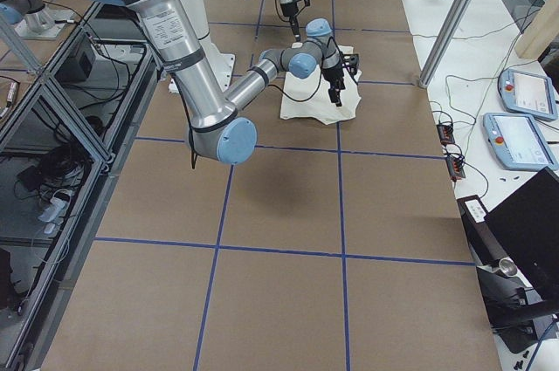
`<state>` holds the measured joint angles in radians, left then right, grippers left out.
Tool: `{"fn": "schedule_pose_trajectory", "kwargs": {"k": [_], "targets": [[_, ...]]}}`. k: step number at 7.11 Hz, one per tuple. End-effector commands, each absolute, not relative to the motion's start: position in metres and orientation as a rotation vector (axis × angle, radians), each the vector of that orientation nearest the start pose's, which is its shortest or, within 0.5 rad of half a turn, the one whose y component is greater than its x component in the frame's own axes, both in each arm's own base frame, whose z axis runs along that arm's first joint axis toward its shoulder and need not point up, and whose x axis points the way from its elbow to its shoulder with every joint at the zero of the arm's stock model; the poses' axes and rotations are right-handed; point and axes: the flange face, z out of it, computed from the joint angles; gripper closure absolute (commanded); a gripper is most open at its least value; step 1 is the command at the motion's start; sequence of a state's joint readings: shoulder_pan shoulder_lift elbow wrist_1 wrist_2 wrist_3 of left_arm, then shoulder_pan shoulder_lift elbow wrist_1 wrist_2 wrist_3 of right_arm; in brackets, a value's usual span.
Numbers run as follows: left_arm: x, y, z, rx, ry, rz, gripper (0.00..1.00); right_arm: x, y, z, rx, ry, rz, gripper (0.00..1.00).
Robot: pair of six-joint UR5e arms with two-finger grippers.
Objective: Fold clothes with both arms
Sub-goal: 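Move the left gripper to the folded shirt's side edge nearest it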
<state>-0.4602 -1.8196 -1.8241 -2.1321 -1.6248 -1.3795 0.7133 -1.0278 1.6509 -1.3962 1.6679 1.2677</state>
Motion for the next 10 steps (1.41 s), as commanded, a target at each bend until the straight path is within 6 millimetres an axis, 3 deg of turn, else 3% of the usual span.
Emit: {"fn": "schedule_pose_trajectory", "kwargs": {"k": [1,2,4,6,7,8,10], "targets": [[0.4825,-0.3683,0.3605,0.292,0.994,-0.207,0.5,-0.4318,-0.5372,0.2941,0.309,-0.748,0.354,0.0],[0.4862,-0.3645,0.3604,0.292,0.994,-0.201,0.5,-0.4321,-0.5374,0.2948,0.308,-0.747,0.356,0.0],[0.4863,-0.3645,0.3604,0.292,0.994,-0.201,0.64,-0.4321,-0.5374,0.2948,0.307,-0.748,0.357,0.0],[0.4871,-0.3649,0.3626,0.29,0.99,-0.202,0.68,-0.4318,-0.5374,0.2958,0.306,-0.746,0.362,0.0],[0.4886,-0.3655,0.3647,0.289,0.985,-0.202,0.76,-0.4318,-0.5374,0.2958,0.306,-0.746,0.362,0.0],[0.4877,-0.3653,0.3658,0.29,0.984,-0.203,1.0,-0.4321,-0.5377,0.2938,0.308,-0.749,0.362,0.0],[0.4806,-0.37,0.3637,0.331,0.976,-0.218,1.0,-0.4321,-0.5377,0.2937,0.308,-0.749,0.362,0.0]]}}
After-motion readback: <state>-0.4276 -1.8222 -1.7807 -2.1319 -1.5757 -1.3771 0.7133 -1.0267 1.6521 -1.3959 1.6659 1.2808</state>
